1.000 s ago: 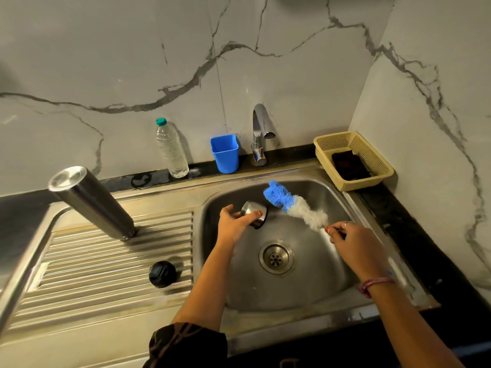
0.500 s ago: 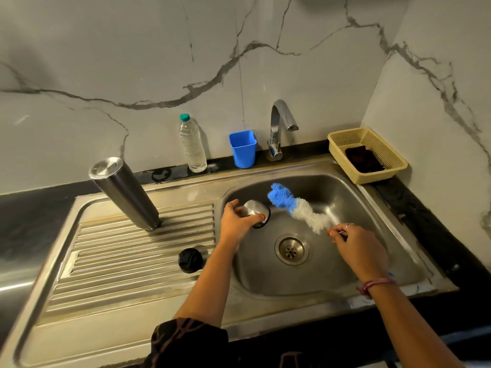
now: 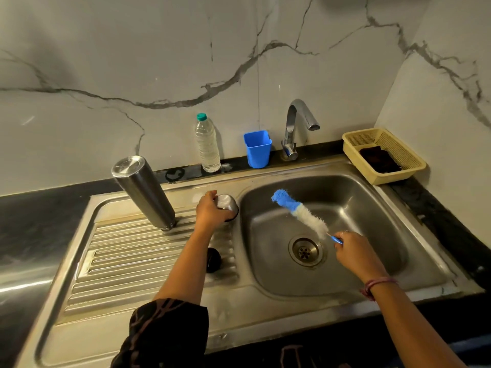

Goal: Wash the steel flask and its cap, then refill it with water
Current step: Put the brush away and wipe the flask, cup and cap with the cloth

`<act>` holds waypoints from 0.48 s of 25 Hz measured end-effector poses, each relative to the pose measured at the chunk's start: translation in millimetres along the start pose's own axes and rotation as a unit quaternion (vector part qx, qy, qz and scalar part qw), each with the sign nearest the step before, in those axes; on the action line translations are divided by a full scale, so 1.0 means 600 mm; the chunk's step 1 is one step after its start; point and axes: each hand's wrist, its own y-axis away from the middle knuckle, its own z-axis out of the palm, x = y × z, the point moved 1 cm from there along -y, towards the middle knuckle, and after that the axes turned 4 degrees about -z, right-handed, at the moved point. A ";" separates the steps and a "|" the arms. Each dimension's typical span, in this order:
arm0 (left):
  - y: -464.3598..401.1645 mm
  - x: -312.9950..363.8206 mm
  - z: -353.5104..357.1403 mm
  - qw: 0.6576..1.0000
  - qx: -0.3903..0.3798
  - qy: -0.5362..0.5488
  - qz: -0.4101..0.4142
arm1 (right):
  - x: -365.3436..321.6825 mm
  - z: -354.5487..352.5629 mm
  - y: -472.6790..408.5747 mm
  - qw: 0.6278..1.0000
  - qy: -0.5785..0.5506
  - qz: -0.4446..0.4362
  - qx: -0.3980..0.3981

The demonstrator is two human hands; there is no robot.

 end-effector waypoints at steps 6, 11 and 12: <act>-0.030 -0.037 -0.021 0.996 0.009 -0.085 -0.023 | -0.019 -0.005 -0.002 1.000 0.006 -0.009 -0.013; -0.036 -0.045 -0.022 0.992 0.020 -0.123 -0.015 | -0.014 -0.014 0.006 0.998 0.054 -0.008 -0.028; -0.036 -0.044 -0.024 0.991 0.017 -0.129 -0.018 | -0.009 -0.014 0.007 0.999 0.050 -0.002 -0.020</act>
